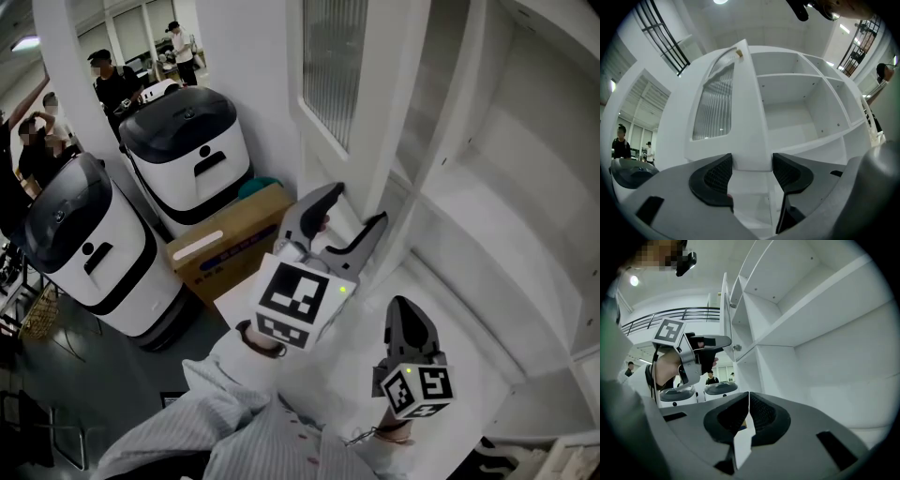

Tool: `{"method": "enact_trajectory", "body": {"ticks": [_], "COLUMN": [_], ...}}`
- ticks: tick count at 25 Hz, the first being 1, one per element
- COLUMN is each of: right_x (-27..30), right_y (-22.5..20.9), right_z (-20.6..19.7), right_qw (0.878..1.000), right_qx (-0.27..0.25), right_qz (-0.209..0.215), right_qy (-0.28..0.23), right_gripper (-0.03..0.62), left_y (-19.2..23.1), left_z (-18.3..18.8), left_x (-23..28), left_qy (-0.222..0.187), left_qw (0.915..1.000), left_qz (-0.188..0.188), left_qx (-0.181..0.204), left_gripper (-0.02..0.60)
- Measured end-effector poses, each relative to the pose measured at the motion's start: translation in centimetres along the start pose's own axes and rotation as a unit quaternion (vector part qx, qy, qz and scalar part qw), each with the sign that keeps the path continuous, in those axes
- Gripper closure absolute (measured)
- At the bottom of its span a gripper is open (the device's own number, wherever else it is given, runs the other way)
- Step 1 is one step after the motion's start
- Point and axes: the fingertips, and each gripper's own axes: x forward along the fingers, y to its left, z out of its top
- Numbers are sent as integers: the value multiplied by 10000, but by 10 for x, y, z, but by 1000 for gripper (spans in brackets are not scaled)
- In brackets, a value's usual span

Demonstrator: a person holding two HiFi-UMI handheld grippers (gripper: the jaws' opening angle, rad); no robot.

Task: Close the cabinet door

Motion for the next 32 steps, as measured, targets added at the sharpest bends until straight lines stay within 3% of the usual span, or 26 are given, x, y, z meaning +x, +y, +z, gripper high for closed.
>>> {"method": "enact_trajectory", "body": {"ticks": [9, 32], "right_x": [-11, -20], "right_y": [-21, -45], "right_z": [-12, -23], "right_qw": [9996, 9987], "right_qx": [218, 387], "right_qz": [-166, -325], "right_qy": [6, 73], "right_gripper": [580, 580], "left_y": [-7, -17], "left_z": [-2, -6], "left_x": [17, 61], "left_qy": [-103, -256], "left_qw": [9998, 9995], "left_qz": [12, 205], "left_qx": [-158, 36], "left_gripper": [311, 311]}}
